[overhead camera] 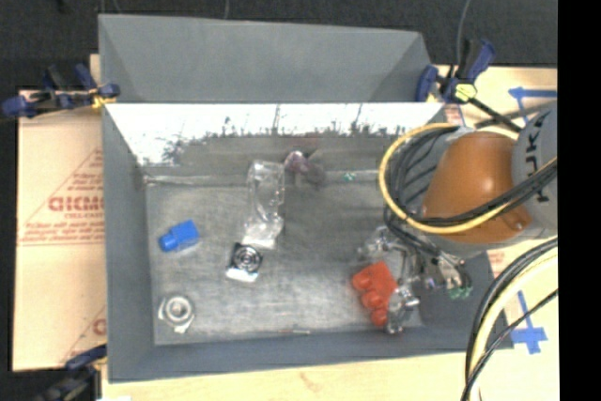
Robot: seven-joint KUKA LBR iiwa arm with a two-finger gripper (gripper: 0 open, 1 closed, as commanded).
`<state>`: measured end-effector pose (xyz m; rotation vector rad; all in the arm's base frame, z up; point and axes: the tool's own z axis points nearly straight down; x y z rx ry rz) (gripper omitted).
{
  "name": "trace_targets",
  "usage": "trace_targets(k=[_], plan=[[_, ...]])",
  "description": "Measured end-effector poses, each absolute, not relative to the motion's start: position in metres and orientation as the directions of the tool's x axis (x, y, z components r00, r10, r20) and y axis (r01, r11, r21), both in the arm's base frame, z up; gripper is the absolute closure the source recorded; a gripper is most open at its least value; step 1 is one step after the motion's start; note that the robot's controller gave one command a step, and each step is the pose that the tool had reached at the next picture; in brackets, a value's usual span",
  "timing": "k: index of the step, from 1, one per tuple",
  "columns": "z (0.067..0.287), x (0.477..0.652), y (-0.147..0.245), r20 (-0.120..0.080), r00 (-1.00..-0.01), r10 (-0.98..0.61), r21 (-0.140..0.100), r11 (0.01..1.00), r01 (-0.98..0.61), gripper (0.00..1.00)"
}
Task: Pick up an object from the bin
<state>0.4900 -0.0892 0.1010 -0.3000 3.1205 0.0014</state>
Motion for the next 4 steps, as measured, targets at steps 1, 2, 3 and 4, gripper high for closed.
trace_targets(k=[1,2,3,4], plan=[[0.077,0.480,-0.090,-0.022,-0.812,-0.583,-0.018,0.813,-0.582,0.00],[0.079,0.484,-0.091,-0.012,-0.812,-0.583,-0.010,0.812,-0.583,0.00],[0.082,0.489,-0.090,-0.026,-0.809,-0.587,-0.020,0.810,-0.587,1.00],[0.105,0.491,-0.091,-0.004,-0.811,-0.585,-0.005,0.811,-0.585,1.00]])
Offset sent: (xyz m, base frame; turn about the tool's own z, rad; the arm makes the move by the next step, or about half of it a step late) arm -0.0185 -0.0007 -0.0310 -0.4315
